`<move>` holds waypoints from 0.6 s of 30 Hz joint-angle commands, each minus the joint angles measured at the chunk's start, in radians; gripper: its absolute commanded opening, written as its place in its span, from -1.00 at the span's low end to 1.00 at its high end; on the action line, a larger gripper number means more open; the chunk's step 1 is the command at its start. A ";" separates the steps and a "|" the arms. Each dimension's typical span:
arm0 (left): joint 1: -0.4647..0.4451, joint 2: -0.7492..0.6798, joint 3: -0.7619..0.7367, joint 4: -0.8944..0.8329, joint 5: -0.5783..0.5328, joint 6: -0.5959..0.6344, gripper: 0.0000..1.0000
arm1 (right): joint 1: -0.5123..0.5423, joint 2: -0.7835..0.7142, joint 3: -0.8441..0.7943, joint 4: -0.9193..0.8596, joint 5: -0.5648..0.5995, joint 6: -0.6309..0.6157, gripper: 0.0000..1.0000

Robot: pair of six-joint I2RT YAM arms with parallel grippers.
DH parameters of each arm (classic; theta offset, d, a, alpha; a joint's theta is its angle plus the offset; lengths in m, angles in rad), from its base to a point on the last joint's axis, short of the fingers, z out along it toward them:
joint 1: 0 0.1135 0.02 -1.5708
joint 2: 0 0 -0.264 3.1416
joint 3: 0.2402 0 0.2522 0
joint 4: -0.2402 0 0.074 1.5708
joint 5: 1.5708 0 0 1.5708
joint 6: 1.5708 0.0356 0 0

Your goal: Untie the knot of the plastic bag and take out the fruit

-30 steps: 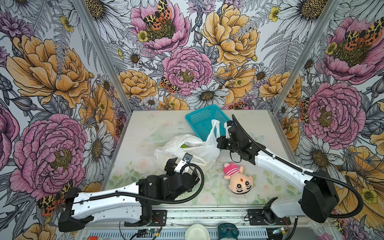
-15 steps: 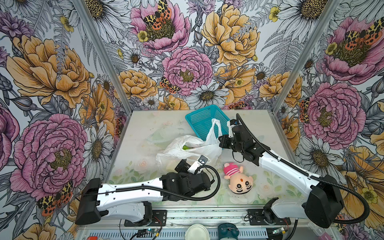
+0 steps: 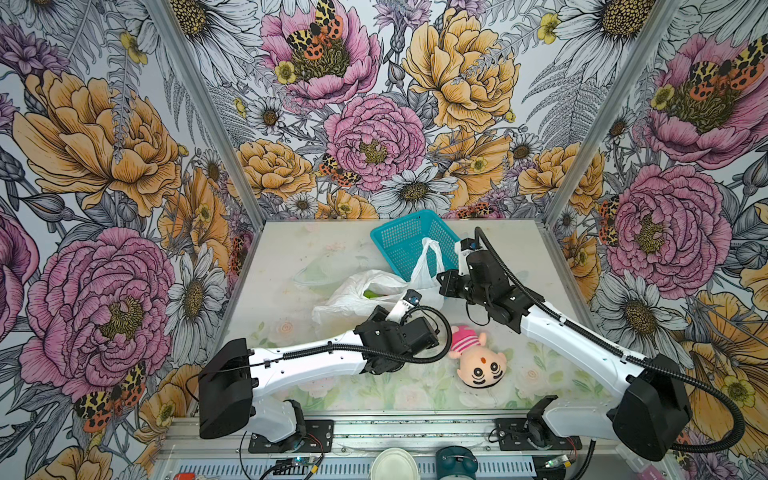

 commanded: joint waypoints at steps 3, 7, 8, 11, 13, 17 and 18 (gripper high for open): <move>0.082 -0.095 0.072 0.001 -0.003 -0.007 -1.00 | 0.005 -0.036 -0.027 0.005 0.019 -0.010 -1.00; 0.136 -0.187 0.079 -0.004 0.035 -0.034 -1.00 | 0.037 -0.042 -0.042 0.015 0.078 -0.045 -1.00; 0.167 -0.220 0.072 -0.003 0.077 -0.048 -1.00 | 0.048 -0.049 -0.051 0.025 0.089 -0.052 -1.00; 0.267 -0.320 0.041 -0.002 0.191 -0.096 -1.00 | 0.094 -0.075 -0.082 0.073 0.109 -0.075 -1.00; 0.340 -0.383 0.020 -0.003 0.250 -0.119 -1.00 | 0.122 -0.093 -0.095 0.096 0.114 -0.089 -1.00; 0.510 -0.494 0.033 -0.046 0.389 -0.150 -1.00 | 0.162 -0.160 -0.115 0.104 0.147 -0.084 -1.00; 0.549 -0.512 0.049 -0.065 0.426 -0.147 -1.00 | 0.174 -0.185 -0.124 0.104 0.172 -0.077 -1.00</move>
